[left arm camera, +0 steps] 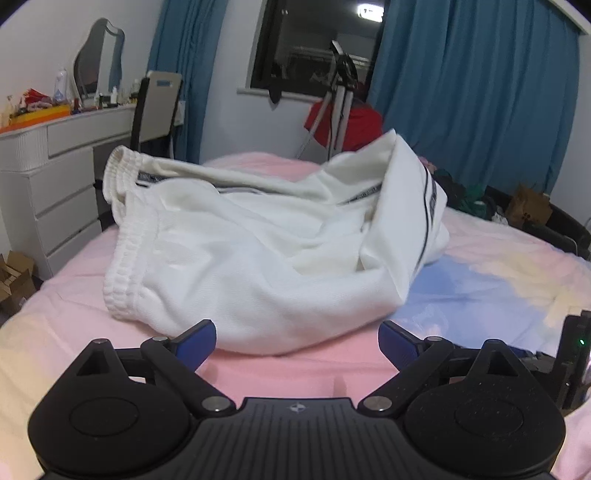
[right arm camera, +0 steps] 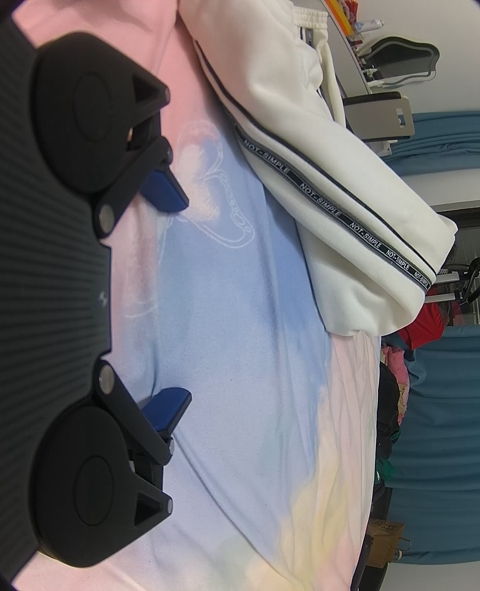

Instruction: Fold clothes

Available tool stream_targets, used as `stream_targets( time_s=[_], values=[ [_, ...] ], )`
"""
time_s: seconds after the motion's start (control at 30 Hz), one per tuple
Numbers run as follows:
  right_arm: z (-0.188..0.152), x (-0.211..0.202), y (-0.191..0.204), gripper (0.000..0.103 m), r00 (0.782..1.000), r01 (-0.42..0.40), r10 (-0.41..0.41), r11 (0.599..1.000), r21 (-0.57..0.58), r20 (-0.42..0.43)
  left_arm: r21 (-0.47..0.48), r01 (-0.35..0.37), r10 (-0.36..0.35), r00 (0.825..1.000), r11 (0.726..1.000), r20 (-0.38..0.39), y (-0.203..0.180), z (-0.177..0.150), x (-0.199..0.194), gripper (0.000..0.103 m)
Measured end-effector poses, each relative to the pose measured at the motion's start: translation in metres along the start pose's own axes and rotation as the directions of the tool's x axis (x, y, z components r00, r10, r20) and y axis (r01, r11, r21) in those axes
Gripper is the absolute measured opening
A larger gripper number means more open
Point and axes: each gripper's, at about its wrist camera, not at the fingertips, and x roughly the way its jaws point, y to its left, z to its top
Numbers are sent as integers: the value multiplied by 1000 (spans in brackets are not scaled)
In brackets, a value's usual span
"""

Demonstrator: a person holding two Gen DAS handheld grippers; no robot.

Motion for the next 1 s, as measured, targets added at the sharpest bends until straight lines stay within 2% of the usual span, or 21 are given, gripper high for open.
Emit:
stream_targets(
  time_s=[0.13,0.3,0.43,0.63,0.7,0.8,0.9,0.97,1.0],
  values=[
    [0,0,0,103,1000,0,0,1000,1,0,9,27,-27,1000,1000,-6,1,10,10,96],
    [-2,0,0,103,1000,-4,4,1000,5,6,92,69,-68,998,993,-16,-21,45,49,96],
    [-3,1,0,103,1000,-5,5,1000,6,8,91,148,-145,989,985,-39,-52,92,103,97],
    [-2,3,1,103,1000,3,-3,1000,-9,3,86,173,-172,985,981,-12,-104,163,200,97],
    [-1,5,2,103,1000,4,-4,1000,-14,-5,40,217,-216,976,975,-24,-114,181,232,97],
    [3,8,2,103,1000,0,0,1000,-8,-11,23,220,-219,975,975,-49,-131,200,269,94],
    [9,5,-5,103,1000,-30,30,999,22,0,22,228,-226,973,973,-52,-139,210,288,74],
    [14,2,-16,103,999,-39,38,998,56,28,48,257,-254,965,965,-63,-145,212,289,43],
    [17,0,-22,103,999,-24,20,996,83,49,78,280,-275,959,957,-68,-150,212,287,36]
  ],
)
